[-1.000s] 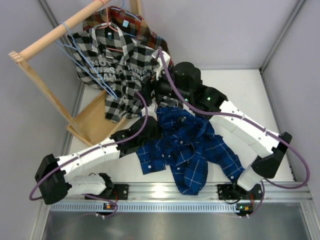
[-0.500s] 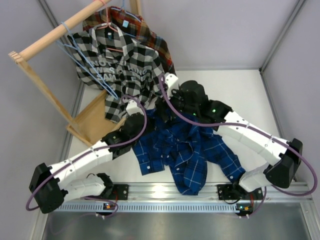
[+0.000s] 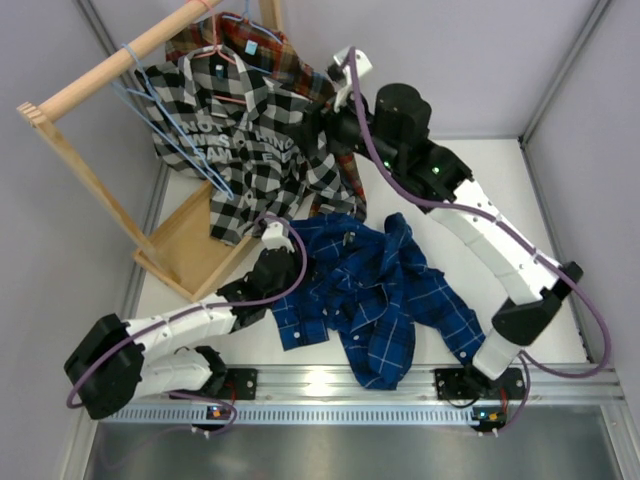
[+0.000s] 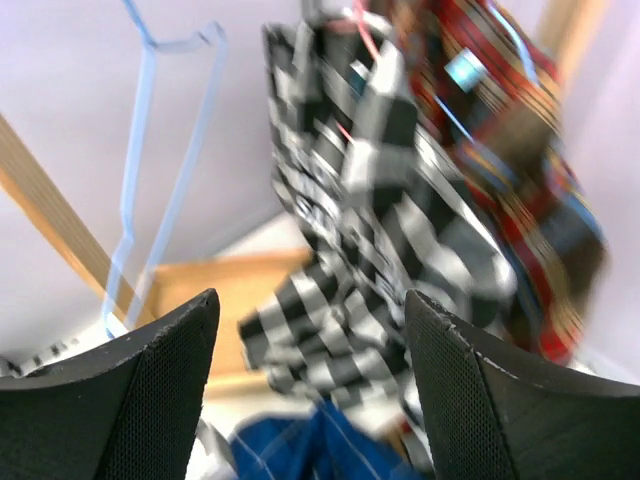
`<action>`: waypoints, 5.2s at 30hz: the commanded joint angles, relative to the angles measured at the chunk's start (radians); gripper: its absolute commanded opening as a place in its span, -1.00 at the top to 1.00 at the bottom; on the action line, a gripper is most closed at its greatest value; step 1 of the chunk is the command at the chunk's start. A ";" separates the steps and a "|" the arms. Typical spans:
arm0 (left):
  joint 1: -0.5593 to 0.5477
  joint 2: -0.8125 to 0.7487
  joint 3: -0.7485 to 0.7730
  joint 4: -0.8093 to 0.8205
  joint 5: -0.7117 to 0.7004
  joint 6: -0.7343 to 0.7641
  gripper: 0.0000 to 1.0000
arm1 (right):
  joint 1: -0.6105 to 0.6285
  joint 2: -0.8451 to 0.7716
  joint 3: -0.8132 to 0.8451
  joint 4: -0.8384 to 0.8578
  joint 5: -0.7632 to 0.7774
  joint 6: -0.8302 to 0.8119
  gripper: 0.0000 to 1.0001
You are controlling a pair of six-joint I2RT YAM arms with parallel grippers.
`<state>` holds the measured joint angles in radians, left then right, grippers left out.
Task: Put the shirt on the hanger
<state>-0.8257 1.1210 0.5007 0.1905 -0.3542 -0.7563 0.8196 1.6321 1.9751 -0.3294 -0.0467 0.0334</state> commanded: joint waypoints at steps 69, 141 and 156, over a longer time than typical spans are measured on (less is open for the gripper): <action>0.000 0.134 -0.047 0.221 0.110 0.051 1.00 | 0.227 0.552 0.449 0.378 0.039 -0.041 1.00; 0.137 0.345 0.683 -0.398 0.198 0.077 1.00 | -0.149 -1.190 -0.817 -0.691 -0.042 0.177 1.00; 0.103 0.295 0.668 -0.287 0.609 0.167 1.00 | -0.151 -1.161 -1.041 -0.472 0.037 0.234 1.00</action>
<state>-0.6956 1.4876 1.1755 -0.1753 0.0937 -0.6540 0.6773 0.4595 0.9524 -0.9588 -0.0490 0.2478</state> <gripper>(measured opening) 0.032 0.008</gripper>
